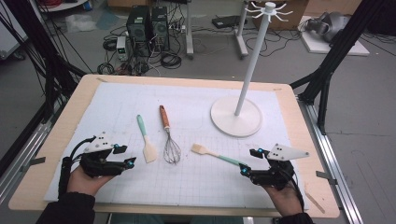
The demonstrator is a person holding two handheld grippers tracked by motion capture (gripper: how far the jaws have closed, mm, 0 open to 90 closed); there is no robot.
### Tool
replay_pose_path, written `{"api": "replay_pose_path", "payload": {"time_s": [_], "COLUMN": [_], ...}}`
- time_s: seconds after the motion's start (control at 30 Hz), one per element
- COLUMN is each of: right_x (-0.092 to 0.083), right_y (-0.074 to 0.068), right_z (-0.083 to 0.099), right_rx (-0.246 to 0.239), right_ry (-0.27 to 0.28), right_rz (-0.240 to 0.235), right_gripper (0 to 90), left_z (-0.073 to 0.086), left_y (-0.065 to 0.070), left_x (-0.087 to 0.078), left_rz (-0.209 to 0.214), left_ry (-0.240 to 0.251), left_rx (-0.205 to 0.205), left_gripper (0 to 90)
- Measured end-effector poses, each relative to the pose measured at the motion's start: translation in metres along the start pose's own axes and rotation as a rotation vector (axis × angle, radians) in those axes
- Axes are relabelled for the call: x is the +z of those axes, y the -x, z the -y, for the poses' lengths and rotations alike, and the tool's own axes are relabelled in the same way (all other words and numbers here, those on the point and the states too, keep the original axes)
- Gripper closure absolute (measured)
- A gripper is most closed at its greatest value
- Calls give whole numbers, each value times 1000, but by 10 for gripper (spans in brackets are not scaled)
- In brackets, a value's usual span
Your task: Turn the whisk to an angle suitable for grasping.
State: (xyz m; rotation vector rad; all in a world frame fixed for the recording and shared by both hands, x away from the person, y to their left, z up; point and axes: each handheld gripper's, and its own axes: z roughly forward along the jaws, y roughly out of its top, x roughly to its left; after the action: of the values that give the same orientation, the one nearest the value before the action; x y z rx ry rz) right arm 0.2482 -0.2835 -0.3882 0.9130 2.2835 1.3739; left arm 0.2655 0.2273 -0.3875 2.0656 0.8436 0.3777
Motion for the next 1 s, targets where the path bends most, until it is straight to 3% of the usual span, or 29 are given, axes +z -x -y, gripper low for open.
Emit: {"api": "replay_pose_path", "payload": {"time_s": [0.07, 0.2, 0.57, 0.7, 1.0], "right_x": [0, -1, -3, -3, -3], "right_y": [0, 0, 2, 2, 3], "right_z": [0, 0, 0, 0, 1], "right_rx": [5, 12, 15, 21, 23], "right_ry": [0, 6, 13, 12, 14], "right_rz": [2, 4, 16, 15, 16], "right_gripper": [297, 293, 276, 269, 259], "left_z": [-1, -3, -10, -15, -30], "left_y": [-1, -3, -11, -12, -16], "left_x": [2, 5, 18, 25, 48], "left_rz": [5, 31, 71, 87, 113], "left_ry": [-2, -14, -24, -39, -61], "left_rx": [-2, -2, -13, -2, 2], "left_gripper": [476, 609, 777, 876, 895]}}
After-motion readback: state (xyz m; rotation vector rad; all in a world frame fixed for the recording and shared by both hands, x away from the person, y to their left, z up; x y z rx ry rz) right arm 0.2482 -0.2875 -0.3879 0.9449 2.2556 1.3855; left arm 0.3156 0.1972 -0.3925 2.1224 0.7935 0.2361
